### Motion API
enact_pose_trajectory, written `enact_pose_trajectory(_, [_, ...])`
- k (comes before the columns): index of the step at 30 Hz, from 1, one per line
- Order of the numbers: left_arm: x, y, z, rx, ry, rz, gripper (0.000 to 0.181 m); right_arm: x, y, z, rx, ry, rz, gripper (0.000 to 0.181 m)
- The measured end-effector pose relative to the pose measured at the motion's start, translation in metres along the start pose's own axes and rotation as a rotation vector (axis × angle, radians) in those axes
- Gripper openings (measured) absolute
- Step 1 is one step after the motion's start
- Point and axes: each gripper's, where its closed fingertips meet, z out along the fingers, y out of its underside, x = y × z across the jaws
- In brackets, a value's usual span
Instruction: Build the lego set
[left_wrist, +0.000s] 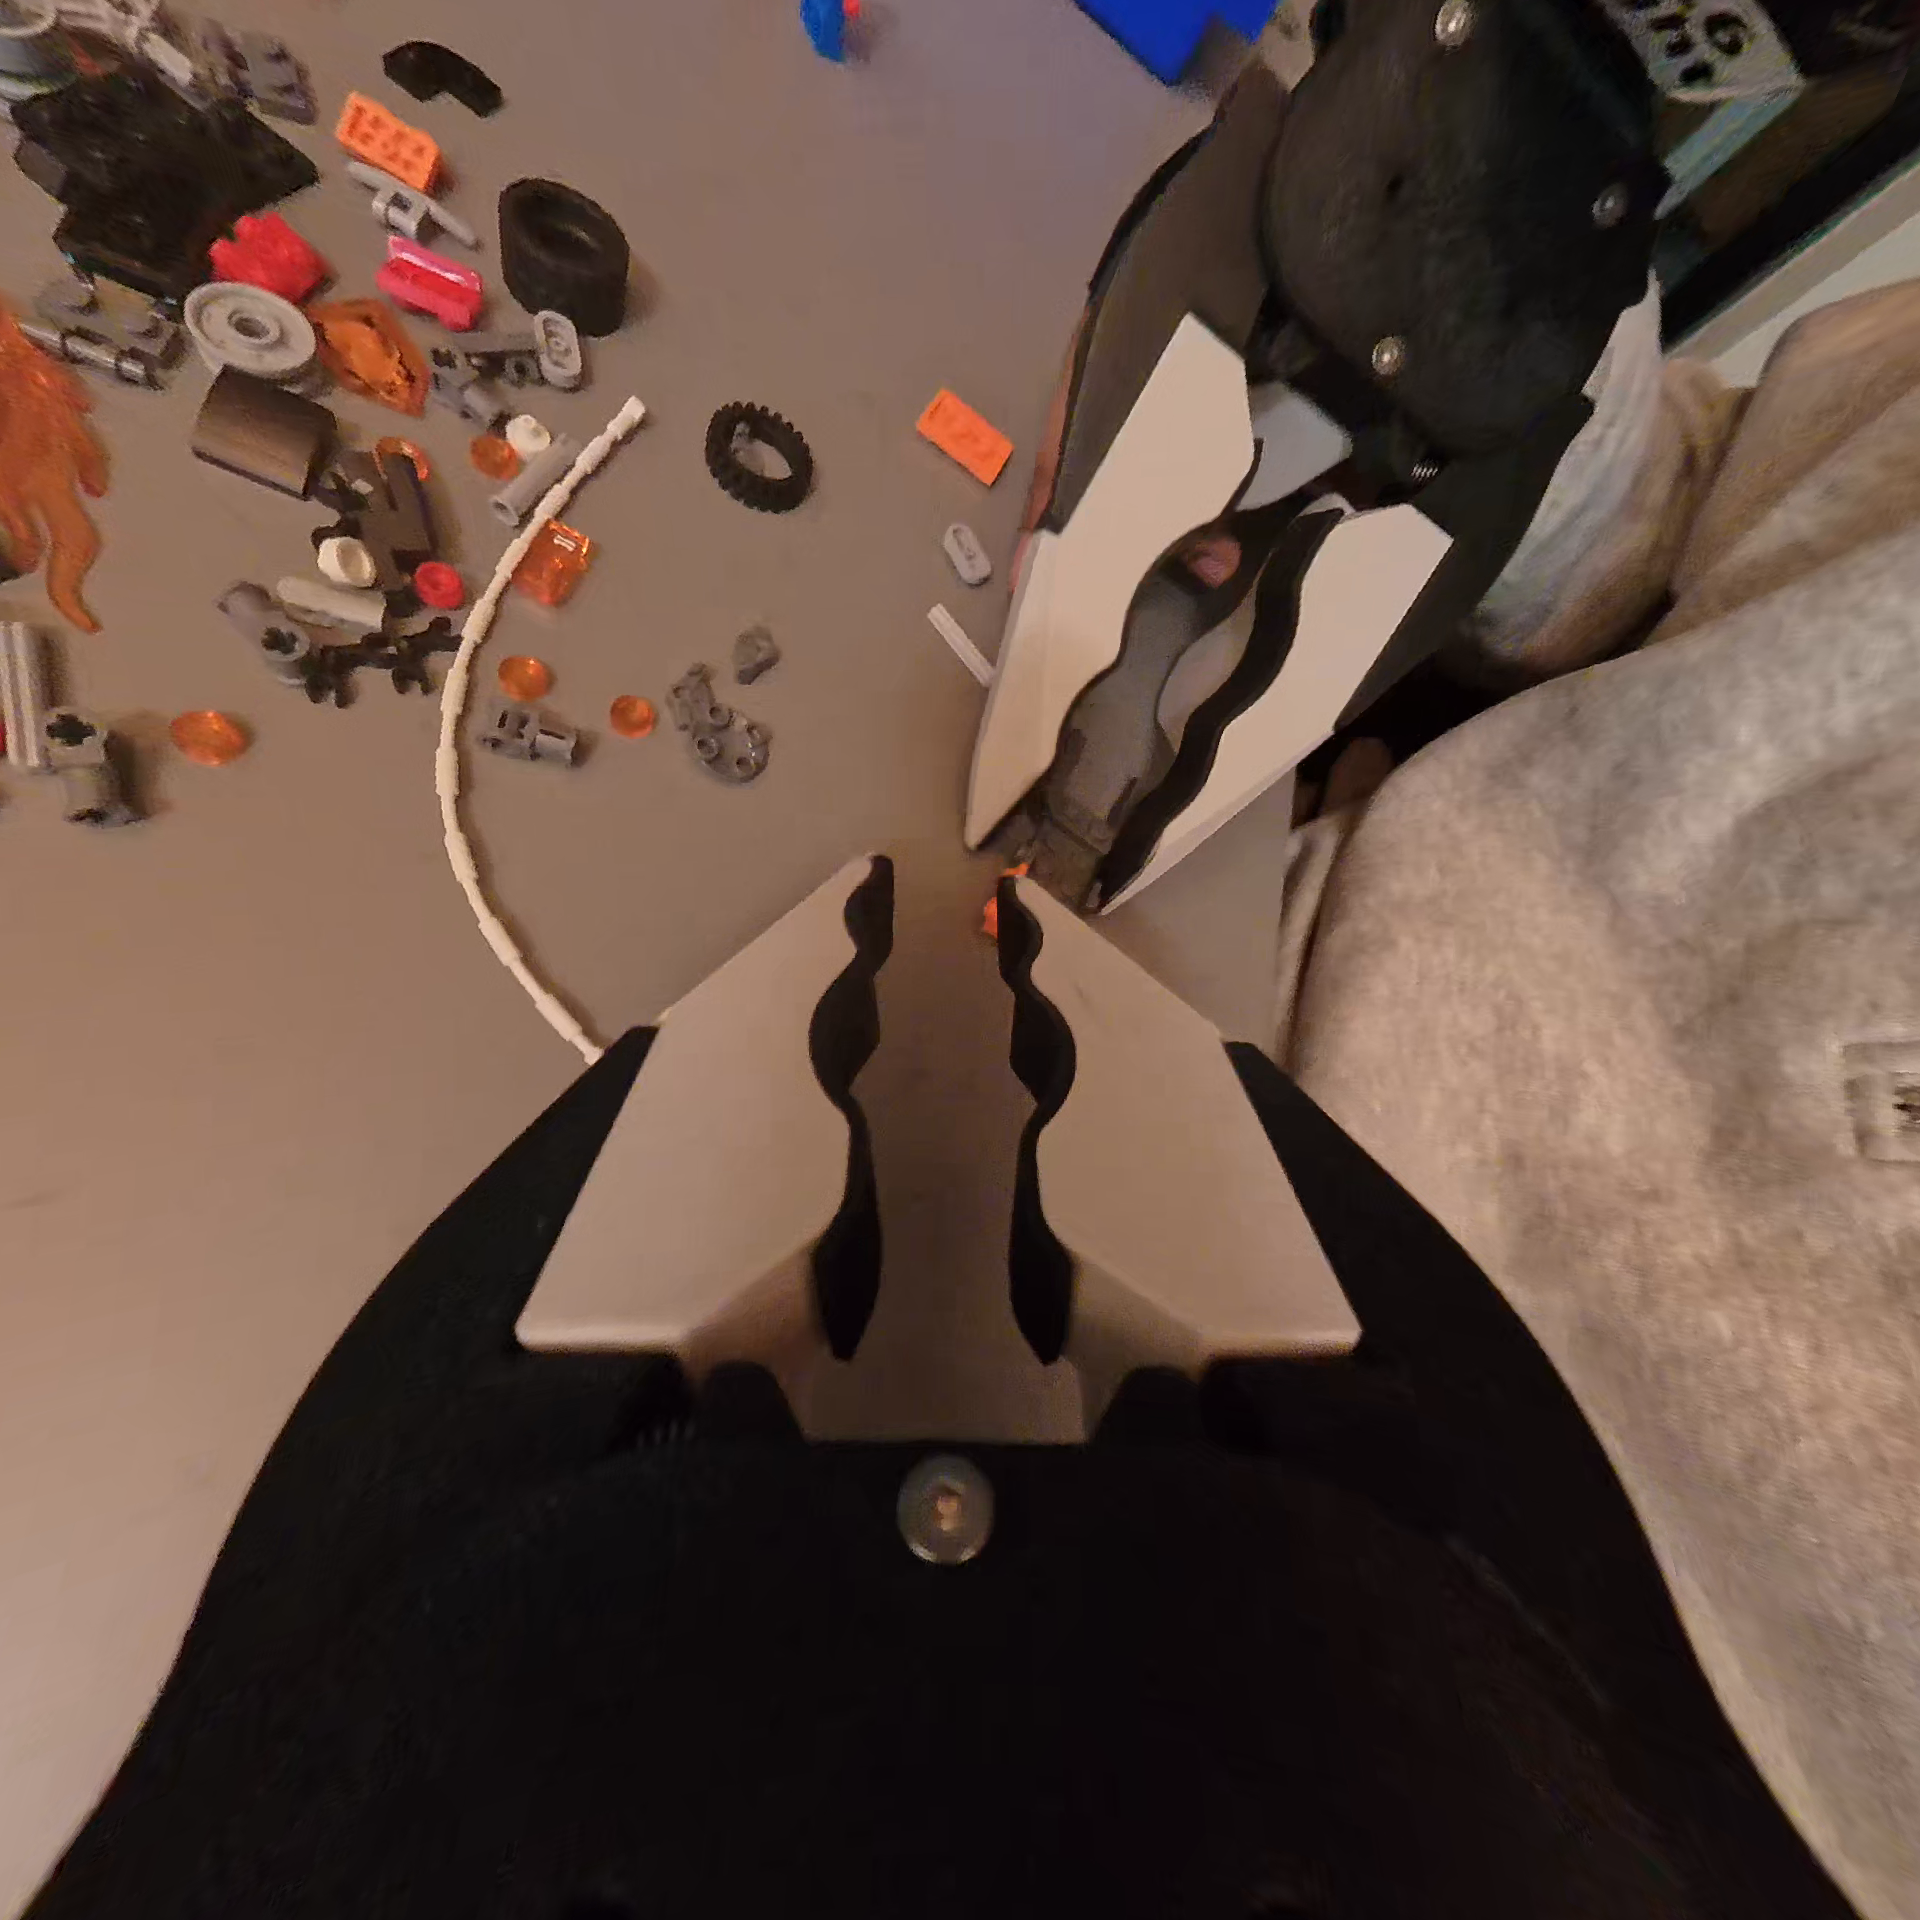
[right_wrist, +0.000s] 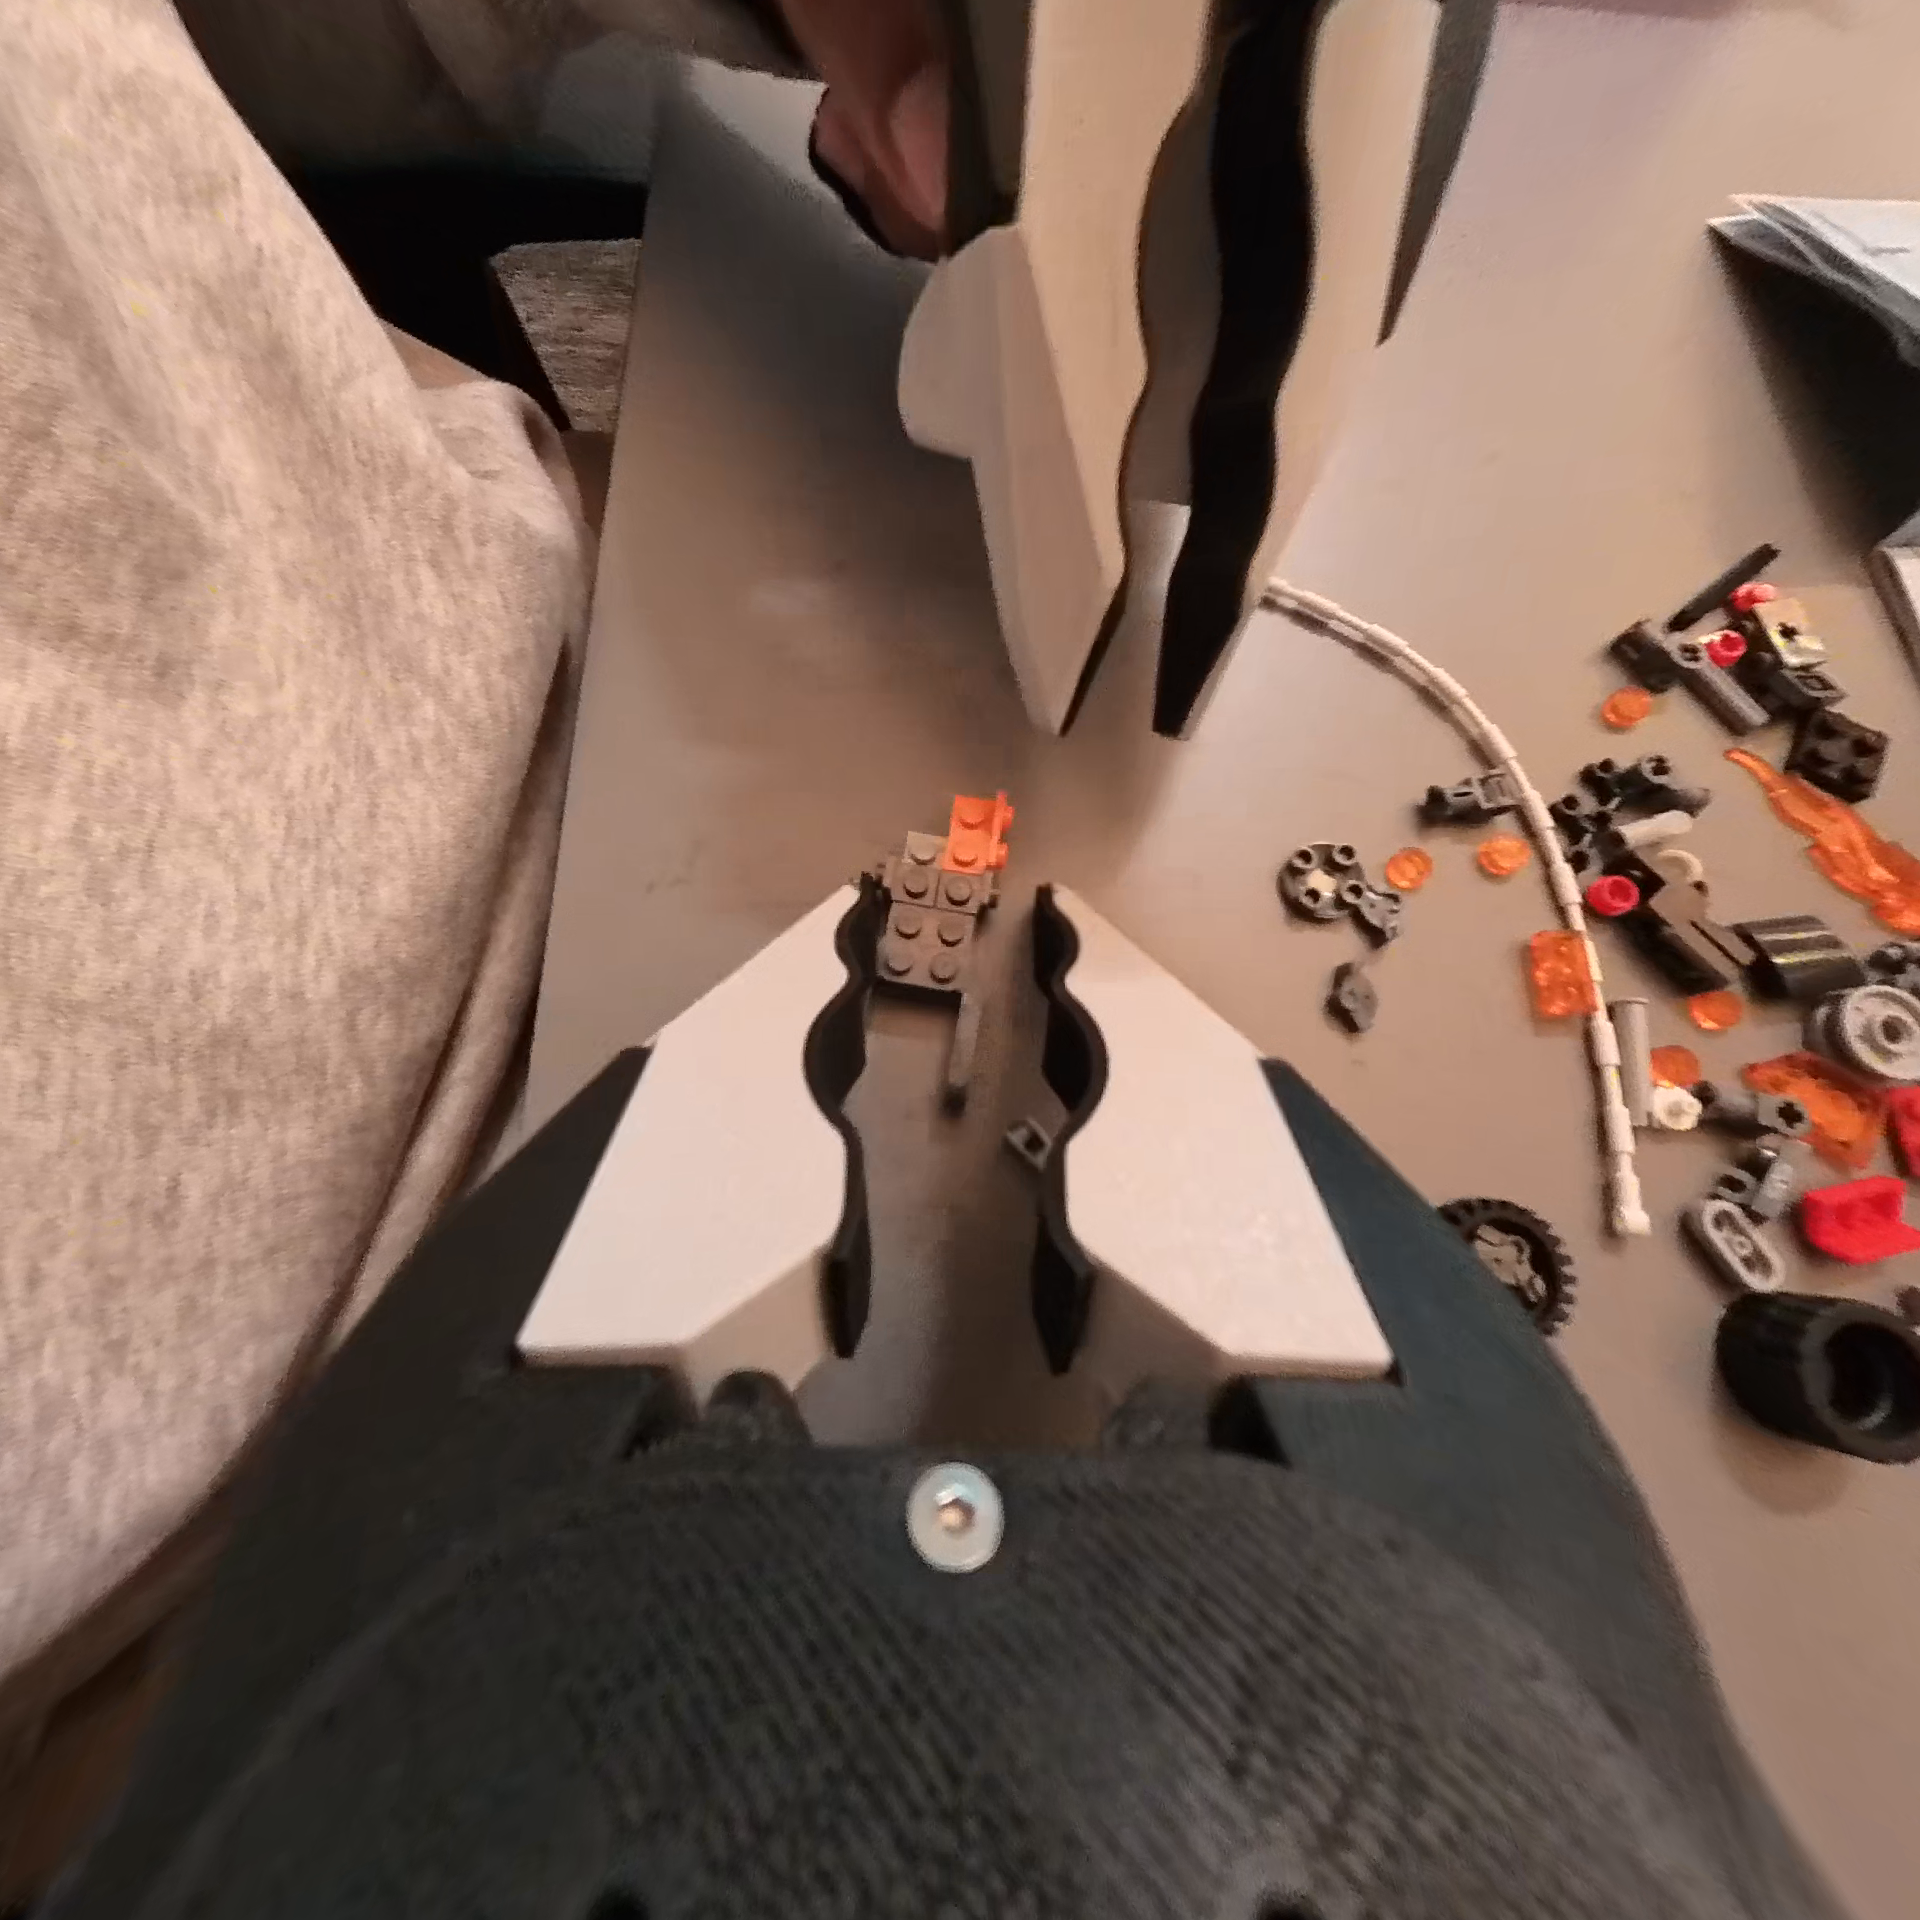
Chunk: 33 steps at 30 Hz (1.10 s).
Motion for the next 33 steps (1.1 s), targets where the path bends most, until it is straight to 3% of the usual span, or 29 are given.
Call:
enact_pose_trajectory(4, [-0.008,-0.005,-0.001,0.036,-0.046,0.006,0.019,0.008,0.002,-0.007,0.015,0.048,0.021,0.034])
enact_pose_trajectory(11, [-0.033,-0.022,-0.012,0.134,-0.154,-0.017,0.019,0.025,-0.011,-0.033,0.169,0.135,0.105,0.036])
enact_pose_trajectory(22, [-0.064,-0.055,-0.019,0.257,-0.287,0.025,0.019,0.082,-0.022,-0.099,0.496,0.535,0.193,0.024])
enact_pose_trajectory(29, [-0.06,-0.07,-0.023,0.348,-0.41,0.235,0.018,0.105,-0.009,-0.127,0.574,0.645,0.313,0.017])
enact_pose_trajectory(33, [-0.062,-0.067,-0.025,0.362,-0.384,0.202,0.018,0.132,0.011,-0.124,0.441,0.72,0.416,0.016])
